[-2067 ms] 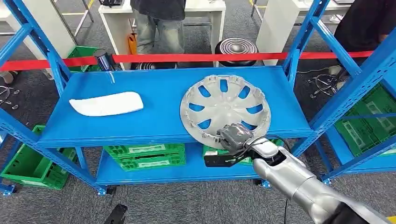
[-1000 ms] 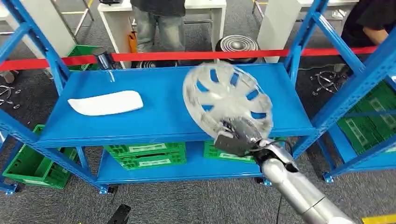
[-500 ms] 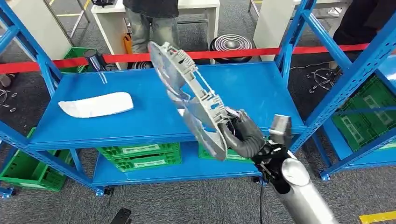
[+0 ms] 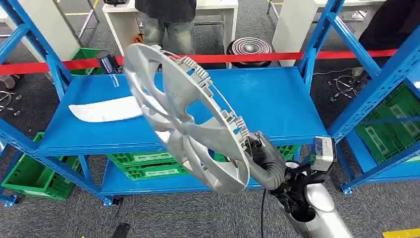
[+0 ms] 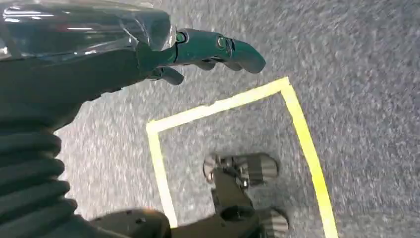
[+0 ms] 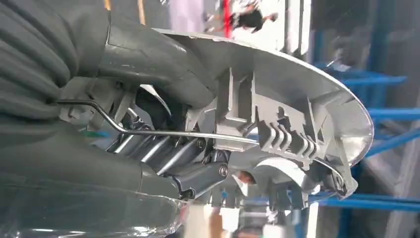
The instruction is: Take the parts from the cabinet and place them on the table.
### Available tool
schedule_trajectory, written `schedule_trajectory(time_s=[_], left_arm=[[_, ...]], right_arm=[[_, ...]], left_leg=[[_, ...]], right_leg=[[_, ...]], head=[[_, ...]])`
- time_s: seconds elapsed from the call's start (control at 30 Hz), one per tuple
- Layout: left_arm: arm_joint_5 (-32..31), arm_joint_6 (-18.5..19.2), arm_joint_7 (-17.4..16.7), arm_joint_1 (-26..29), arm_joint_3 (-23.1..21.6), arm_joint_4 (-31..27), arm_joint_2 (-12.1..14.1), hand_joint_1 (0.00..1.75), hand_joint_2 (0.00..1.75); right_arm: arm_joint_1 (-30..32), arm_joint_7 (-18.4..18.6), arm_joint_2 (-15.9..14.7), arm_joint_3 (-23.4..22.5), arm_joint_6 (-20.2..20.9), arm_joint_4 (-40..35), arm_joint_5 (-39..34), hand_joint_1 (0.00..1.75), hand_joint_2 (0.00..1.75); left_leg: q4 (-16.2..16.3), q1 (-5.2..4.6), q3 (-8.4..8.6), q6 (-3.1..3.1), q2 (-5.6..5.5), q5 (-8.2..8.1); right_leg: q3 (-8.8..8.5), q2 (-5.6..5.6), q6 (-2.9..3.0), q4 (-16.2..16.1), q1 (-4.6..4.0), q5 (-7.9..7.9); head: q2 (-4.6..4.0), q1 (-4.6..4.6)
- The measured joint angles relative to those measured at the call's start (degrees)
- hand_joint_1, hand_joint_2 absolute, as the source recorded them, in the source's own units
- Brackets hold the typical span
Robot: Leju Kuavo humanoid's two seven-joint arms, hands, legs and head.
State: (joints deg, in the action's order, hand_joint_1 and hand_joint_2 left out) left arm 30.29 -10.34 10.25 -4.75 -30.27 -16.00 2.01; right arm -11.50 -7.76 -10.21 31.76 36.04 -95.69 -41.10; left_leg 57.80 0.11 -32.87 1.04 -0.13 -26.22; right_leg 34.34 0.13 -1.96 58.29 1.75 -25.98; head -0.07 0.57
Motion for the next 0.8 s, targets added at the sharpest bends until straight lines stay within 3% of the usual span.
schedule_trajectory(time_s=[0.07,0.1,0.17,0.23,0.27,0.3,0.33,0.37,0.43,0.47,0.5,0.6,0.63,0.67,0.7,0.73,0.8], left_arm=[[0.3,-0.2,-0.5,0.2,0.6,0.0,0.0,0.00,1.75],[0.3,-0.5,-0.6,0.2,0.7,0.0,-0.1,0.00,1.75],[0.2,-1.2,-0.9,0.2,1.1,0.0,-0.2,0.00,1.75],[-0.5,-2.3,-1.0,0.2,1.1,0.0,-0.2,0.00,1.75],[-0.9,-2.9,-1.2,0.3,1.1,0.1,-0.2,0.00,1.75],[-1.0,-3.4,-1.3,0.4,1.1,0.1,-0.2,0.00,1.75],[-1.1,-3.6,-1.4,0.5,1.1,0.2,-0.3,0.00,1.75],[-1.2,-3.8,-1.5,0.5,1.1,0.2,-0.3,0.00,1.75],[-1.4,-4.0,-1.5,0.5,1.1,0.2,-0.3,0.00,1.75],[-1.4,-4.1,-1.5,0.5,1.1,0.2,-0.2,0.00,1.75],[-1.4,-4.1,-1.5,0.5,1.1,0.2,-0.2,0.00,1.75],[-1.8,-4.4,-1.5,0.6,1.1,0.2,-0.2,0.00,1.75],[-2.4,-4.6,-1.5,0.5,1.1,0.2,-0.4,0.00,1.75],[-2.9,-4.9,-1.5,0.5,1.0,0.3,-0.4,0.00,1.75],[-3.5,-5.1,-1.5,0.5,0.9,0.3,-0.4,0.00,1.75],[-4.0,-5.1,-1.6,0.5,0.8,0.3,-0.5,0.00,1.75],[-4.7,-5.1,-1.8,0.7,0.3,0.4,-0.5,0.00,1.75]], right_arm=[[0.6,0.8,0.2,0.0,1.2,-0.4,-2.2,1.75,1.75],[0.8,1.0,0.2,0.0,1.6,-0.5,-2.9,1.75,1.75],[1.0,1.5,0.3,0.1,2.2,-0.9,-3.5,1.75,1.75],[1.5,2.3,0.5,0.1,3.4,-1.1,-5.6,1.75,1.75],[1.8,2.9,0.5,0.2,4.2,-1.1,-6.8,1.75,1.75],[2.2,3.5,0.4,0.2,4.8,-1.1,-8.0,1.75,1.75],[2.5,3.9,0.4,0.2,5.1,-1.1,-8.7,1.75,1.75],[2.8,4.1,0.5,0.4,5.4,-1.1,-9.0,1.75,1.75],[3.0,4.3,0.5,0.6,5.6,-1.2,-9.2,1.75,1.75],[3.1,4.3,0.5,0.7,5.6,-1.4,-9.3,1.75,1.75],[3.0,4.3,0.6,0.7,5.6,-1.4,-9.3,1.75,1.75],[3.2,4.7,0.6,0.8,5.8,-1.6,-9.8,1.75,1.75],[3.3,5.1,0.6,0.9,6.0,-1.6,-10.4,1.75,1.75],[3.4,5.5,0.6,0.9,6.0,-1.6,-11.0,1.75,1.75],[3.4,5.7,0.6,0.9,6.3,-1.7,-11.7,1.75,1.75],[3.5,5.8,0.6,0.9,6.5,-1.7,-12.1,1.75,1.75],[4.3,5.9,0.6,1.0,7.0,-1.7,-12.8,1.75,1.75]], left_leg=[[-0.3,0.21,0.02,-0.34,0.01,0.14],[-0.2,0.29,0.01,-0.50,0.01,0.03],[2.2,0.56,-1.17,-1.16,0.08,-2.03],[11.7,0.62,-5.45,-1.69,0.07,-6.87],[16.2,0.62,-7.56,-1.79,0.07,-8.44],[18.8,0.63,-8.83,-1.79,0.07,-8.83],[18.3,0.62,-8.67,-1.62,0.07,-7.91],[15.0,0.62,-7.14,-1.33,0.07,-5.74],[3.9,0.51,-1.55,-0.38,0.02,-0.67],[0.7,0.32,0.18,0.17,-0.08,-0.94],[0.3,-0.03,0.23,0.21,0.09,-0.99],[0.1,-0.43,-0.03,0.77,0.07,-0.70],[-1.2,0.36,0.99,1.20,0.13,0.22],[-1.8,0.17,1.17,1.33,0.32,0.52],[-1.8,0.19,1.07,1.70,0.34,0.76],[-1.7,0.15,0.96,1.70,0.34,0.77],[-1.6,0.04,0.77,1.77,0.39,1.01]], right_leg=[[0.11,0.04,0.67,0.2,-0.38,-0.06],[0.11,0.06,1.03,0.1,-0.16,0.06],[-0.06,0.08,1.74,0.0,0.25,0.07],[0.05,0.07,2.07,0.0,0.09,0.10],[0.07,0.07,2.08,0.0,0.00,0.10],[0.05,0.07,2.08,0.0,-0.14,0.09],[0.00,0.08,2.08,0.0,-0.21,0.09],[-0.07,0.15,2.07,0.0,-0.32,0.09],[-0.32,0.37,2.06,0.0,-0.52,0.09],[-0.31,0.38,2.01,0.0,-0.49,0.09],[-0.08,0.37,1.89,0.1,-1.12,0.15],[-0.04,0.33,1.12,-0.4,-0.72,0.61],[0.26,0.26,0.82,-0.2,-0.90,0.35],[0.83,0.21,0.88,1.3,-0.95,-0.57],[2.61,0.20,1.32,5.0,-0.85,-2.63],[4.54,0.20,1.55,9.4,-0.79,-4.41],[8.19,0.20,1.41,17.4,-0.74,-7.13]], head=[[0.00,-0.09],[0.00,-0.04],[0.00,0.07],[0.00,0.13],[0.00,0.18],[0.00,0.14],[0.00,0.16],[0.00,0.16],[0.00,0.16],[0.00,0.07],[0.00,0.02],[0.00,0.16],[0.00,0.09],[0.00,-0.02],[0.00,-0.13],[0.00,-0.09],[0.00,-0.08]])
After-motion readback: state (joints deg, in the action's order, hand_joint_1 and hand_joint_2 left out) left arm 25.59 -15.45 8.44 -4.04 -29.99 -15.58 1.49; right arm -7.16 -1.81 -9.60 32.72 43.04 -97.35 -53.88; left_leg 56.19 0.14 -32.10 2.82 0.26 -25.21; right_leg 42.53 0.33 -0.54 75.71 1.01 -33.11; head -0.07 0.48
